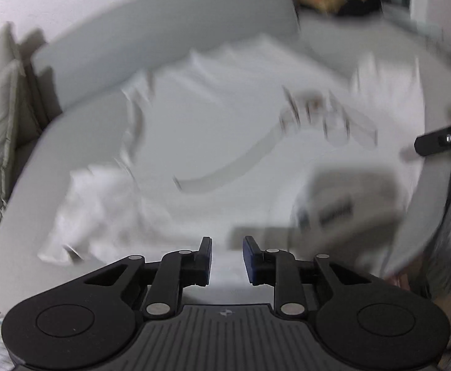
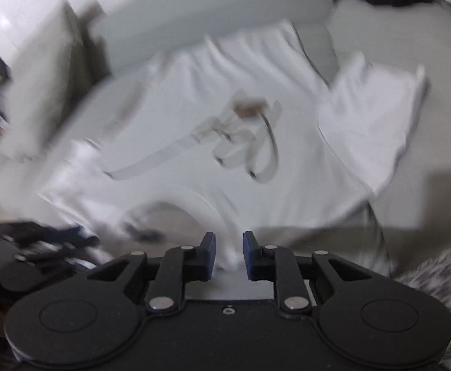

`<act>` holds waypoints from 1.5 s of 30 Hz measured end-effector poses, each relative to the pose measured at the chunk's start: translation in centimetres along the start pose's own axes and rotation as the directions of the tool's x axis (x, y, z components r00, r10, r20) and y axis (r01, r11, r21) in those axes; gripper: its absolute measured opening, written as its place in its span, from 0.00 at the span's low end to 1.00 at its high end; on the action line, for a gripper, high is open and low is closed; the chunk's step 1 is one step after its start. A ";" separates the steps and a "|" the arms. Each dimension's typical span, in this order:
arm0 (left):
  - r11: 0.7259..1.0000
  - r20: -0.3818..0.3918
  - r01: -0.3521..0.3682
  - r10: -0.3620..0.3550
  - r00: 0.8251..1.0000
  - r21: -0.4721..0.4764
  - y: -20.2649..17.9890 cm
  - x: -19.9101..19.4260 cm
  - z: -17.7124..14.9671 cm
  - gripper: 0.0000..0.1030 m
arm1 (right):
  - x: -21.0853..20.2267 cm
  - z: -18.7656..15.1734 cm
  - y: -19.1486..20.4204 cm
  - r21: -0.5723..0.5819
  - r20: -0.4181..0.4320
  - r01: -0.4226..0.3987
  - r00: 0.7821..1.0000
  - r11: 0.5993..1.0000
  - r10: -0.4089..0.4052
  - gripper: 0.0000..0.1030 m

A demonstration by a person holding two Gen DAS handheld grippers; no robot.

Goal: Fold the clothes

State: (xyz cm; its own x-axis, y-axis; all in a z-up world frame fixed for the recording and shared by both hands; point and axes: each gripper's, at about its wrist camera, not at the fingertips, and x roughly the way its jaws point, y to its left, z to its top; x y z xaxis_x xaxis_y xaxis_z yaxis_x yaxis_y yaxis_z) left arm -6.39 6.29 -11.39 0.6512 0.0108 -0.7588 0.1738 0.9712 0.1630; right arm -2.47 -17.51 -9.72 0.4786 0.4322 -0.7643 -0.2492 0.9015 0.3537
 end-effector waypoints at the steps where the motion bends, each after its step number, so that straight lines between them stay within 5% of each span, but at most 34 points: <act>1: 1.000 0.055 0.000 0.001 0.998 -0.030 0.9 -1.4 1.0 0.25 | -1.3 0.9 0.5 -0.012 0.043 -0.014 0.999 1.000 0.014 0.20; 5: 0.992 0.243 0.020 0.011 0.970 -0.126 4.1 -6.3 4.8 0.25 | -6.4 5.9 2.0 -0.016 0.203 -0.129 0.971 0.992 0.130 0.34; 9: 0.987 0.322 0.012 0.040 0.946 -0.158 6.1 -6.9 8.1 0.32 | -8.1 10.8 2.2 0.004 0.300 -0.181 0.938 0.983 0.171 0.55; 14: 0.981 0.275 -0.030 0.083 0.958 -0.189 7.4 0.3 11.6 0.37 | -4.9 16.2 0.6 0.065 0.345 -0.183 0.926 0.981 0.150 0.67; 17: 0.964 0.124 -0.110 0.143 0.982 -0.244 8.5 8.3 12.9 0.34 | 1.6 18.5 -2.2 0.145 0.310 -0.098 0.950 0.984 0.049 0.67; 19: 0.938 -0.005 -0.189 0.196 0.981 -0.291 9.2 12.9 13.6 0.30 | 6.2 19.7 -4.5 0.195 0.280 -0.016 0.959 0.981 -0.040 0.64; 21: 0.925 -0.092 -0.196 0.175 0.980 -0.325 9.7 15.9 14.4 0.25 | 9.9 20.4 -6.8 0.223 0.235 0.078 0.963 0.972 -0.132 0.51; 23: 0.931 -0.095 -0.132 0.106 0.990 -0.339 10.2 18.0 15.4 0.29 | 12.8 21.2 -8.8 0.203 0.203 0.133 0.963 0.970 -0.174 0.41; 26: 0.915 -0.087 -0.073 0.042 0.995 -0.397 11.1 21.1 16.2 0.28 | 16.5 22.4 -11.9 0.238 0.140 0.175 0.967 0.955 -0.212 0.39; 30: 0.894 -0.032 -0.023 0.010 0.999 -0.448 11.5 21.9 16.2 0.28 | 19.9 22.6 -14.6 0.247 0.093 0.127 0.984 0.961 -0.154 0.36; 33: 0.883 0.004 0.004 -0.002 1.000 -0.469 11.5 22.0 16.3 0.32 | 21.5 22.7 -15.8 0.236 0.101 0.085 0.989 0.968 -0.111 0.25; 43: 0.890 0.007 0.007 -0.005 1.000 -0.456 10.7 23.4 16.5 0.33 | 25.0 23.5 -17.0 0.271 0.090 0.013 0.995 0.963 -0.039 0.24; 45: 0.897 0.001 -0.001 0.002 1.000 -0.441 10.4 23.7 16.6 0.33 | 25.4 23.1 -16.2 0.230 0.091 0.063 0.992 0.971 -0.086 0.02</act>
State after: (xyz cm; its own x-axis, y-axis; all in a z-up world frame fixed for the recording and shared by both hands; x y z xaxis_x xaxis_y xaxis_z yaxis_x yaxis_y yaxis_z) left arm 23.09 12.68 -17.27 0.6521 0.0124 -0.7580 -0.1709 0.9765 -0.1310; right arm 33.23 -20.68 -22.42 0.5727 0.3536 -0.7396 -0.0181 0.9074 0.4199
